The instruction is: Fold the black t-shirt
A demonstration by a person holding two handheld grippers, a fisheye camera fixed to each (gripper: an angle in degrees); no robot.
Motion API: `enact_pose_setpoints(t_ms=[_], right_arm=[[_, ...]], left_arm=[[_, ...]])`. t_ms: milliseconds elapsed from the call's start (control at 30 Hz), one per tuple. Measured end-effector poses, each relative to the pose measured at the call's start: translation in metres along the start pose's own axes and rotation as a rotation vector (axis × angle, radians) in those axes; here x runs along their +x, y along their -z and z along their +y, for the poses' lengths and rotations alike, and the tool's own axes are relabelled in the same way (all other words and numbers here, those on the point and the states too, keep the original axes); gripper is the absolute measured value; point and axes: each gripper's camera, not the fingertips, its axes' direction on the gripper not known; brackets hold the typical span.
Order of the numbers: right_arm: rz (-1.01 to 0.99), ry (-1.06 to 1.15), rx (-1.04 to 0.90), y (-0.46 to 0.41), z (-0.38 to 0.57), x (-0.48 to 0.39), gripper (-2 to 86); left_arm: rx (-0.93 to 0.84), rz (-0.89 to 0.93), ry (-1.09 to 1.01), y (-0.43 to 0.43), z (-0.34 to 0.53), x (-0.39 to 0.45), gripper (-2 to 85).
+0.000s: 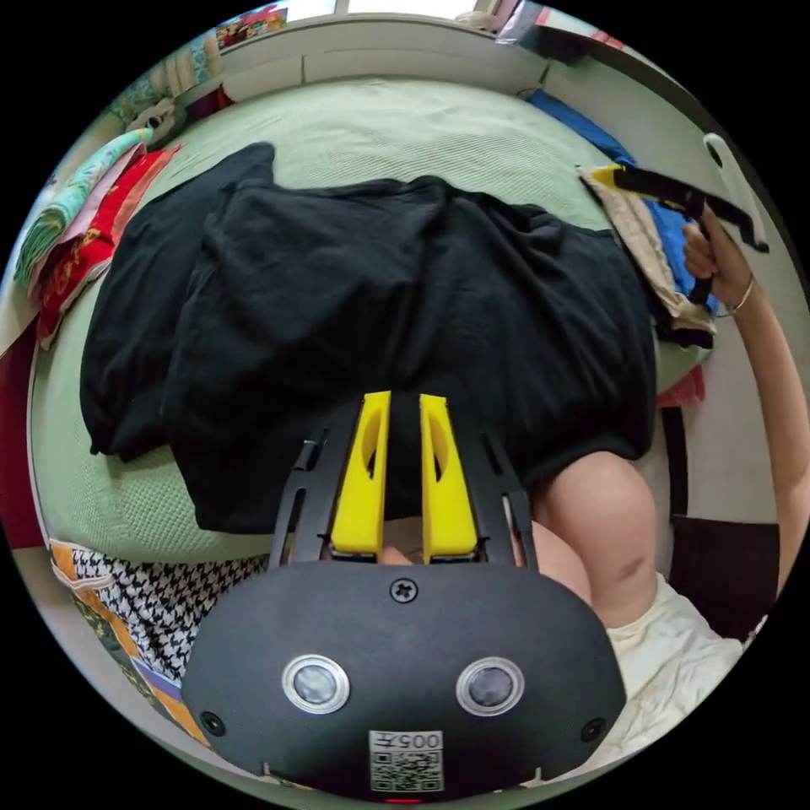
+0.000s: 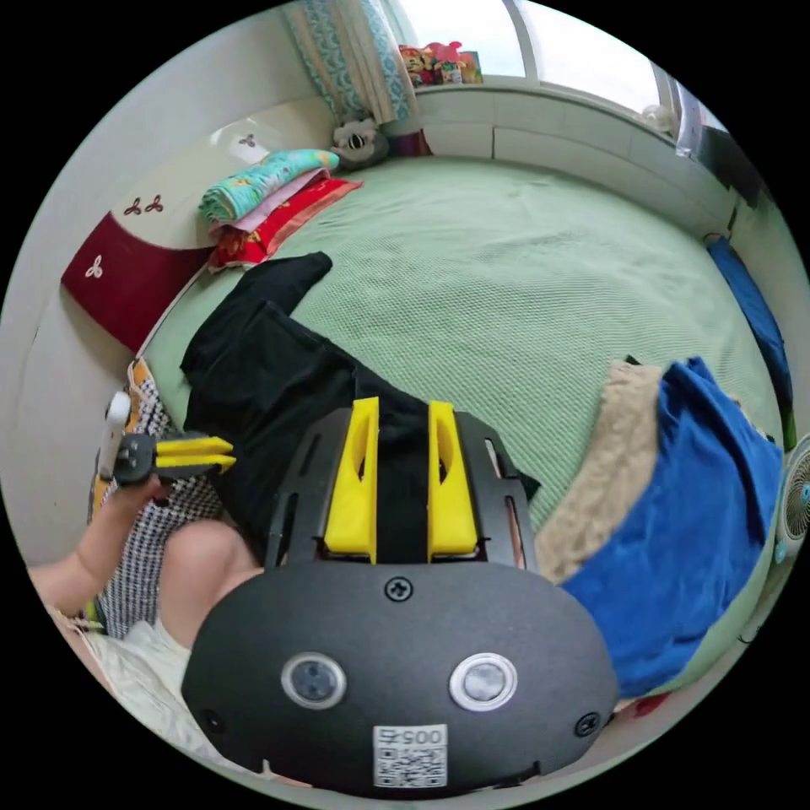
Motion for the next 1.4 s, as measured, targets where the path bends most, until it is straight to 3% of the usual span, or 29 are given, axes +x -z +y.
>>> enact_pose_setpoints(t_ms=[167, 433, 600, 733, 867, 1067, 1167, 1233, 1400], right_arm=[[-0.042, 0.019, -0.019, 0.036, 0.112, 0.015, 11.8], [-0.161, -0.062, -0.136, 0.004, 0.213, 0.030, 14.2], [-0.235, -0.094, -0.208, -0.028, 0.210, 0.040, 14.1], [-0.337, -0.168, -0.264, -0.053, 0.196, 0.056, 9.3], [-0.311, -0.164, -0.294, -0.042, 0.174, 0.063, 3.3], [-0.399, -0.208, -0.334, 0.001, 0.141, 0.076, 1.4], [-0.372, -0.206, -0.368, 0.011, 0.129, 0.079, 2.0], [-0.376, -0.208, -0.375, 0.014, 0.125, 0.084, 3.0], [-0.354, -0.226, -0.235, 0.043, 0.119, 0.117, 10.9]], left_arm=[[0.068, 0.074, -0.144, 0.018, 0.011, 0.076, 10.7], [0.065, 0.153, -0.321, 0.005, 0.051, 0.195, 11.0], [0.034, 0.145, -0.352, -0.008, 0.076, 0.234, 11.1], [0.037, 0.151, -0.354, -0.016, 0.092, 0.256, 13.4], [0.018, 0.146, -0.363, -0.027, 0.099, 0.275, 17.6], [0.065, 0.029, -0.369, -0.043, 0.096, 0.309, 17.9], [0.085, -0.019, -0.347, -0.050, 0.092, 0.321, 15.6], [0.104, -0.013, -0.312, -0.050, 0.092, 0.325, 9.6], [0.182, 0.032, -0.260, -0.032, 0.108, 0.312, 5.0]])
